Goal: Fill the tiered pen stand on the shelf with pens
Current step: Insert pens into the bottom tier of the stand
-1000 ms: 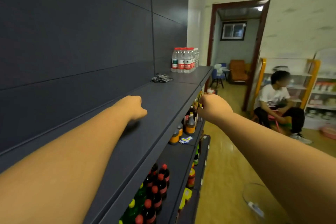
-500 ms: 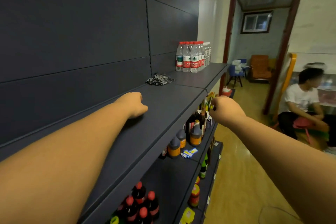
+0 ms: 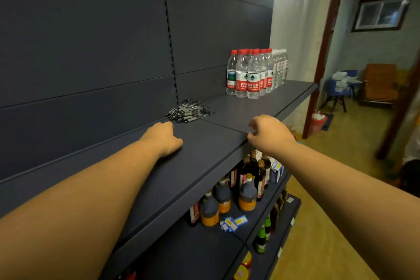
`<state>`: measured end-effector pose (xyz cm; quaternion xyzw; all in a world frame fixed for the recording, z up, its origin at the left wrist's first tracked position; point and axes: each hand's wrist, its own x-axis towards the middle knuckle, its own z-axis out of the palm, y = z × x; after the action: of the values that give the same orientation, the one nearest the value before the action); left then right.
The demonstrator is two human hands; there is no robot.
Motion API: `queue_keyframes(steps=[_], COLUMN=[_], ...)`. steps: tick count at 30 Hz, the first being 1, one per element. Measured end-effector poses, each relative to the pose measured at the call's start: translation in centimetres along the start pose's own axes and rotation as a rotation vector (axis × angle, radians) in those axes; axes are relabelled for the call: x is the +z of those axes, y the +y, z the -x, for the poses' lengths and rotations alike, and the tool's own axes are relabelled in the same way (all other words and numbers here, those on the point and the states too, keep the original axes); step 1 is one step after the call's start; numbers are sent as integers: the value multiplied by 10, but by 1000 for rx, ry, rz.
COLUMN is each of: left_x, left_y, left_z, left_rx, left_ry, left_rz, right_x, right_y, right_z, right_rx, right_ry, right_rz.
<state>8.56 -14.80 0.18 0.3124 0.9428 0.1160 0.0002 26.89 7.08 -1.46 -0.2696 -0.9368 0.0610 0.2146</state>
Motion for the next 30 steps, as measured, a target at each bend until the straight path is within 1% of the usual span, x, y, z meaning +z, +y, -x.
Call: queue_keyframes(steps=[2, 5, 9, 15, 19, 24, 27, 30], left_x=[3, 6, 2, 14, 30, 33, 31, 32], left_y=[9, 25, 44, 57, 61, 74, 83, 87], left_z=[-22, -56, -107, -162, -180, -197, -209, -221], left_rx=[-8, 8, 81, 73, 24, -77, -122, -211], left_ry=[26, 11, 40, 3, -24, -27, -80, -151], left_rz=[-1, 29, 109, -115, -244, -315, -369, -380], right_x=[5, 15, 24, 39, 57, 68, 76, 84], right_y=[8, 14, 19, 24, 33, 43, 49, 52], right_z=[-27, -64, -118, -199, -236, -280, -301, -318], right_rx=[-28, -68, -97, -107, -151, -227, -259, -303], right_ry=[-8, -31, -50, -56, -115, -112, -135, -155], right_rz=[16, 59, 123, 36, 62, 76, 48, 12])
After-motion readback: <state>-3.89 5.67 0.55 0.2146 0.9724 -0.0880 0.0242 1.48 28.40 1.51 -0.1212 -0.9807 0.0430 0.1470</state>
